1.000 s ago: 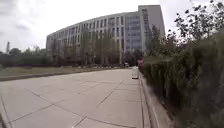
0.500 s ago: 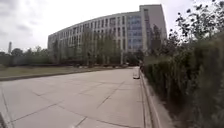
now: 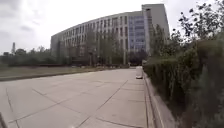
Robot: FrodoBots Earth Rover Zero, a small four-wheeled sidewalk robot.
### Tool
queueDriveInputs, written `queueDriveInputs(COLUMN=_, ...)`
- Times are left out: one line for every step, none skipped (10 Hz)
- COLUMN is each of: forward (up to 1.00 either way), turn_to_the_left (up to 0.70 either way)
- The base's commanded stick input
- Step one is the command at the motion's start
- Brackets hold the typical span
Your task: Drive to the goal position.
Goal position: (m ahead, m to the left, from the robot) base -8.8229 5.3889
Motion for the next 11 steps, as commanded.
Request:
queueDriveInputs(forward=0.02, turn_to_the_left=0.45)
queueDriveInputs(forward=0.0, turn_to_the_left=0.45)
queueDriveInputs(forward=0.02, turn_to_the_left=0.45)
queueDriveInputs(forward=0.0, turn_to_the_left=0.45)
queueDriveInputs(forward=0.0, turn_to_the_left=0.45)
queueDriveInputs(forward=0.01, turn_to_the_left=0.45)
queueDriveInputs(forward=0.0, turn_to_the_left=0.45)
queueDriveInputs(forward=0.0, turn_to_the_left=0.45)
queueDriveInputs(forward=0.0, turn_to_the_left=0.45)
queueDriveInputs(forward=0.0, turn_to_the_left=0.45)
queueDriveInputs(forward=0.0, turn_to_the_left=0.45)
